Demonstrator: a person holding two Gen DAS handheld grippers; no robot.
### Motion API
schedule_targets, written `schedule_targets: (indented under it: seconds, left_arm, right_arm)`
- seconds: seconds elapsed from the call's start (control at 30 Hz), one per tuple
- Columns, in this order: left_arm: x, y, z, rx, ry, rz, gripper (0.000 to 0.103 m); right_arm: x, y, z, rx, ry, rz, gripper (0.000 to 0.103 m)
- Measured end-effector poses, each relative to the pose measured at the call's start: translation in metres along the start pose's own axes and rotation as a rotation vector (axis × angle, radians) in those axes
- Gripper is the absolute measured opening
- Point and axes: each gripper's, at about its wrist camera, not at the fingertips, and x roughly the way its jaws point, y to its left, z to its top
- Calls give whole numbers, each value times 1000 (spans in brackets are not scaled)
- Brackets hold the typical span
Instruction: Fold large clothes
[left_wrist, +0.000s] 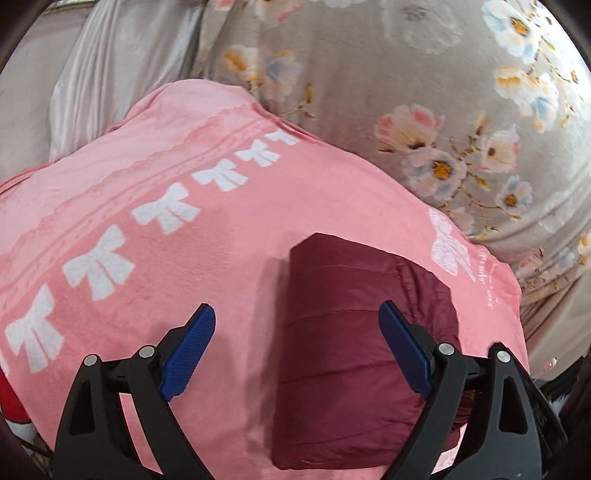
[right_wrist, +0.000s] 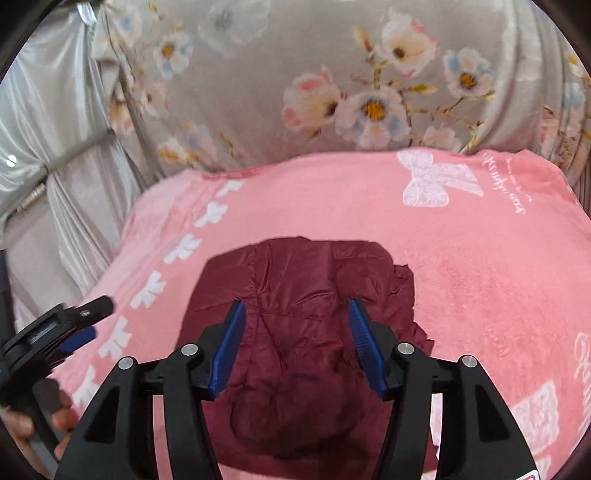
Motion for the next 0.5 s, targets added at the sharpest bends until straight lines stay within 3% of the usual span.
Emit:
schedule_targets:
  seconds: [0.07,0.2,0.23,0.27,0.3,0.4,0.5]
  left_arm:
    - [-2,11,-1,-4,-3,14,87]
    - [5,11,0,-1,8,26,87]
    - [8,9,0,-2,13,24,87]
    - [10,8,0,-2,16,22,87]
    - [12,6,0,3,18,19,87]
    - [15,-5,-1,33,19,14,87]
    - [19,-19,-2,71,21,3,87]
  right_arm:
    - [19,0,1,19,45,-48,57]
    - [52,7,-9,11,151,-59,57]
    - [59,7,-12,-1,167,-76,49]
    - [62,7,-14,-8,168,-87,21]
    - [64,5,-16,-16,169,-96,13]
    - [50,-5,-17,8,122,-51,7]
    - [23,-15,-17,10,43,-74,5]
